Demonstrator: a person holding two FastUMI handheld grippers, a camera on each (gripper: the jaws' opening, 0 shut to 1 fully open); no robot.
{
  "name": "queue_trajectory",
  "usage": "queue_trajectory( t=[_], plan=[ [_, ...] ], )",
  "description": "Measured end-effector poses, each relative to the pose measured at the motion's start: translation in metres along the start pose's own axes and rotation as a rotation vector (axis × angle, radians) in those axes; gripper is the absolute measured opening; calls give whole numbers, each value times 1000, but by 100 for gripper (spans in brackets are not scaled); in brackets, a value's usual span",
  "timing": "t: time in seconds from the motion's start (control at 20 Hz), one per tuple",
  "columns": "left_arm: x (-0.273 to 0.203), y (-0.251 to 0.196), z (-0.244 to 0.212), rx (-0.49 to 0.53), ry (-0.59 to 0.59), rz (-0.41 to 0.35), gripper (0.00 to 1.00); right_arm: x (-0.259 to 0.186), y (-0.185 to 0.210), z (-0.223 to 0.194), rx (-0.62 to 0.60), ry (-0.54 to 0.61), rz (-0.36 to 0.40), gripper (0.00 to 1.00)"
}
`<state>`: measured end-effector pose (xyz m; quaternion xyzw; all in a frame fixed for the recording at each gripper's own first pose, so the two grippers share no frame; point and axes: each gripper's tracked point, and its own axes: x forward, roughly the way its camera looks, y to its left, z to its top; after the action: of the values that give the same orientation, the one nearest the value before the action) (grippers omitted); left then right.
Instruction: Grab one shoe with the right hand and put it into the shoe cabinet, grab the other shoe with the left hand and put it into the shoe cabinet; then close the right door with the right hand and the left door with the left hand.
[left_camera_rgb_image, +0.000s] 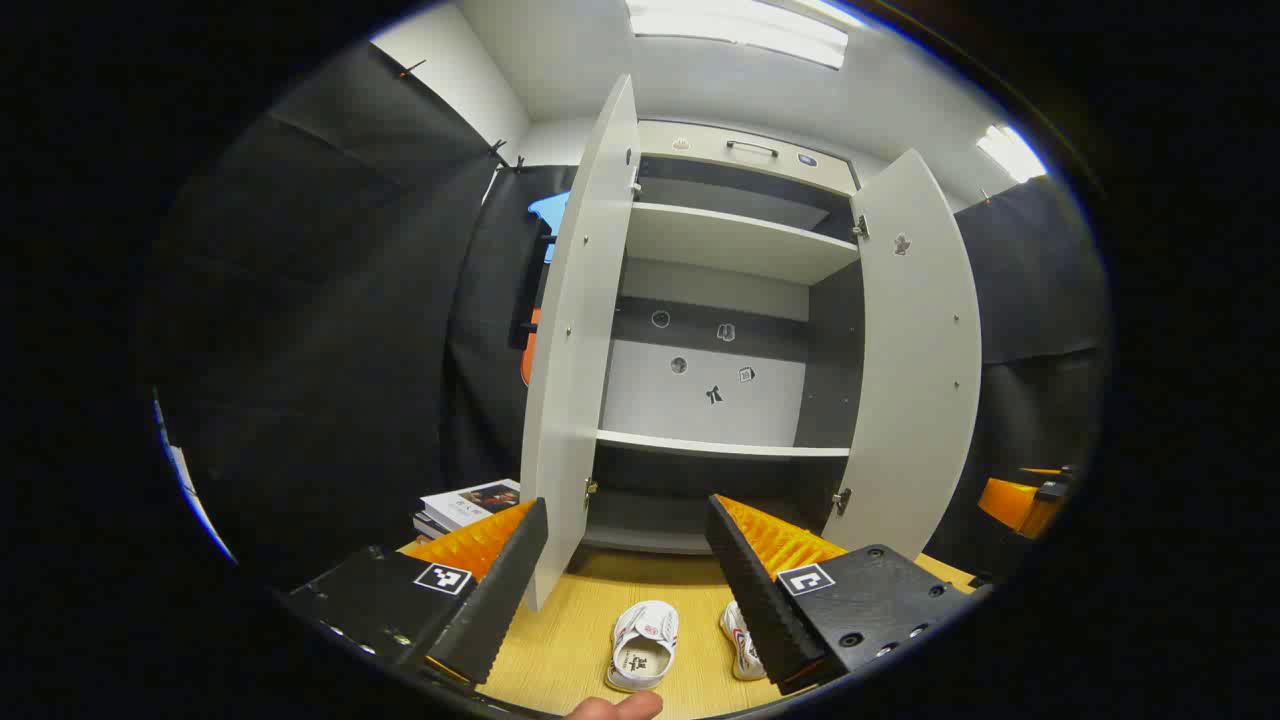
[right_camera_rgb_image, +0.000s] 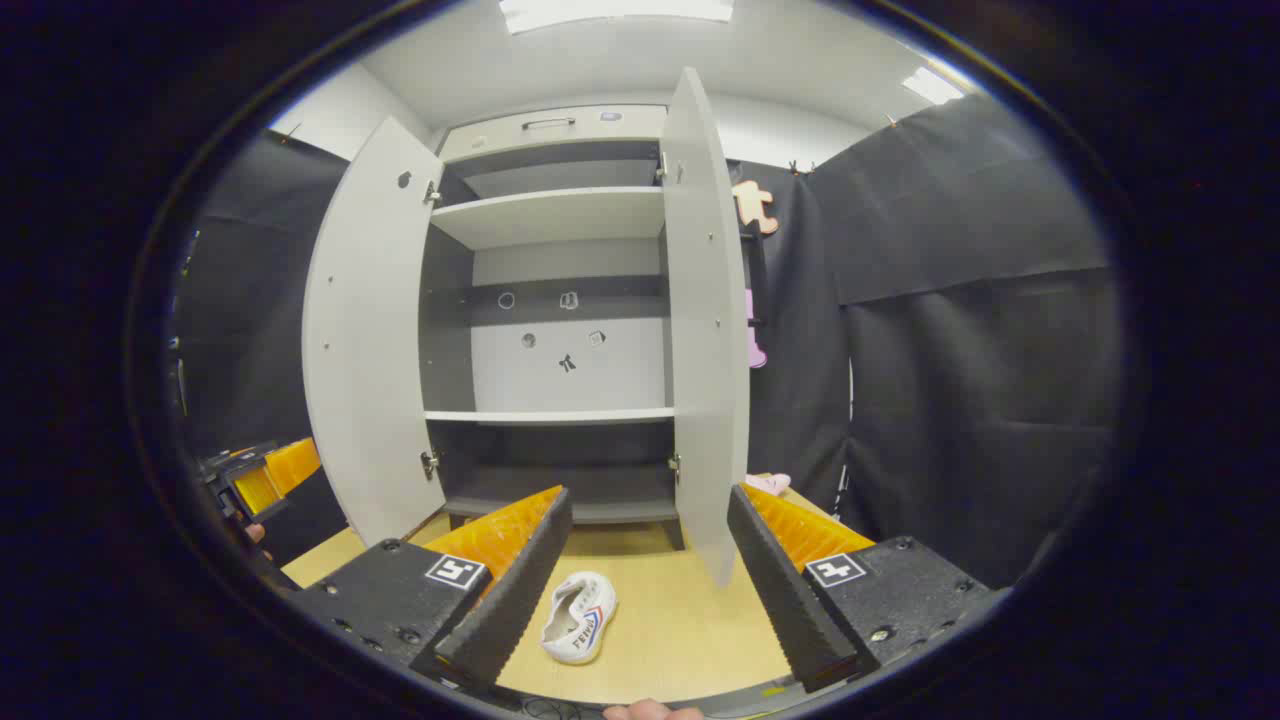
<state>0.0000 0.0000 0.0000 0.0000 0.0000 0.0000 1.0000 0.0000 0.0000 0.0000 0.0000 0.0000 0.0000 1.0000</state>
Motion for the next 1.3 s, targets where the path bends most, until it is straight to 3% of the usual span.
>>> queue_trajectory(
  t=[1.3],
  plan=[
    [4, -5, -2, 38, -6, -11, 95, 10, 0, -5, 0, 15, 10, 99]
  ],
)
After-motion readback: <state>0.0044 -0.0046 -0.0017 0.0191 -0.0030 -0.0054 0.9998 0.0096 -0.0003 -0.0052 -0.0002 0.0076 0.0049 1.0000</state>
